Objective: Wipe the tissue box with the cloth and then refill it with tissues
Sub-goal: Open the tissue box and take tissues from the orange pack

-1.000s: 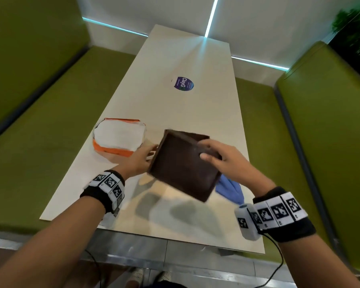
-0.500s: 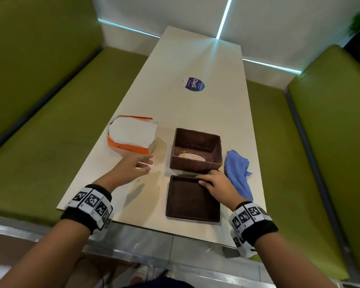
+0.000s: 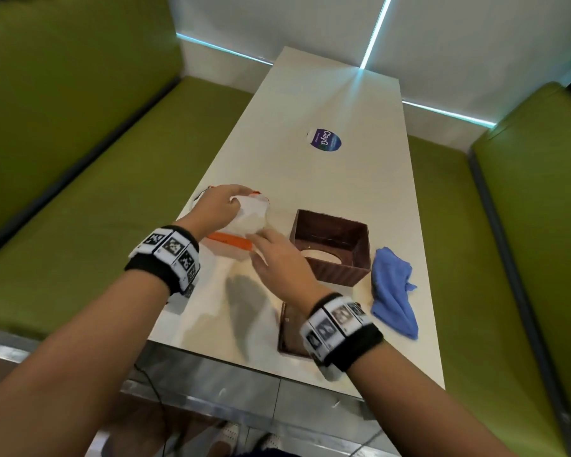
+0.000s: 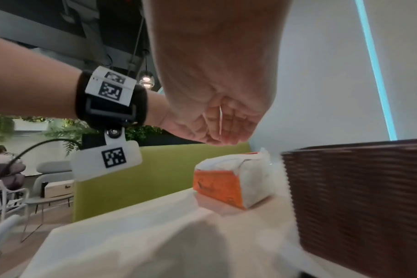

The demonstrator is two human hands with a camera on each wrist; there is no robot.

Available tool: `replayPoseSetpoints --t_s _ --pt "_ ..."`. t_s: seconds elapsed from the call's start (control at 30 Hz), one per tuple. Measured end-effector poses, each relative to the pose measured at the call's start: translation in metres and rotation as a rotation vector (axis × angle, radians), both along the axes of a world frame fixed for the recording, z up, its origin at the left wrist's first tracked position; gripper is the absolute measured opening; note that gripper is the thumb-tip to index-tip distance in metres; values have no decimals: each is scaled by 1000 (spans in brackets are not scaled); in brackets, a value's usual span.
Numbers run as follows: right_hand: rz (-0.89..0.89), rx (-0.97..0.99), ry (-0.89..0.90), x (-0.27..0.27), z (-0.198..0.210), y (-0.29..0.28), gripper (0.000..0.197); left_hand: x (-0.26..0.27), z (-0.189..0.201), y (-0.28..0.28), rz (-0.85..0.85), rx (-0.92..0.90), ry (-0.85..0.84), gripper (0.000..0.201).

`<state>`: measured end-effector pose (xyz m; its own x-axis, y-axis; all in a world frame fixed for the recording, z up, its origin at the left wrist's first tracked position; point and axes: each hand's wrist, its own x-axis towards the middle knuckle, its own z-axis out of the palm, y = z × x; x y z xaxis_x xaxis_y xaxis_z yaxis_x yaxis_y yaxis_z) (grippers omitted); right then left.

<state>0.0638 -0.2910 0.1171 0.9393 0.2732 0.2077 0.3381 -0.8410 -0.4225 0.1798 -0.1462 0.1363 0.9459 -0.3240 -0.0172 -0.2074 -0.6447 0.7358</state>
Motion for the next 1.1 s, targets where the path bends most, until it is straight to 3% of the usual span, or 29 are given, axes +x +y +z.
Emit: replayPoseSetpoints --t_s 0.1,0.23,0.37,0.43,0.57,0.8,0.93,1.0,1.1 --pt "19 -59 136 31 0 25 45 11 -6 -5 -48 146 19 47" --pt "-13 -283 242 33 -13 22 44 16 -20 3 -190 322 4 50" --pt "-20 -396 212 20 -21 20 34 20 -35 14 -234 423 -113 51" --pt "-34 -425 244 20 -17 22 33 25 -34 13 -196 554 -33 43" --pt "-20 -493 321 23 -7 23 31 36 -30 8 -205 630 146 53" --pt "20 -537 191 21 -11 22 27 40 -27 2 -246 810 161 57" --pt "-58 -334 114 24 -8 27 29 46 -38 1 -246 828 85 67" --pt "-89 -266 90 28 -8 26 32 35 -30 0 -265 850 44 59" --pt "-58 -315 184 32 -8 20 39 25 -25 -1 -238 853 55 52"
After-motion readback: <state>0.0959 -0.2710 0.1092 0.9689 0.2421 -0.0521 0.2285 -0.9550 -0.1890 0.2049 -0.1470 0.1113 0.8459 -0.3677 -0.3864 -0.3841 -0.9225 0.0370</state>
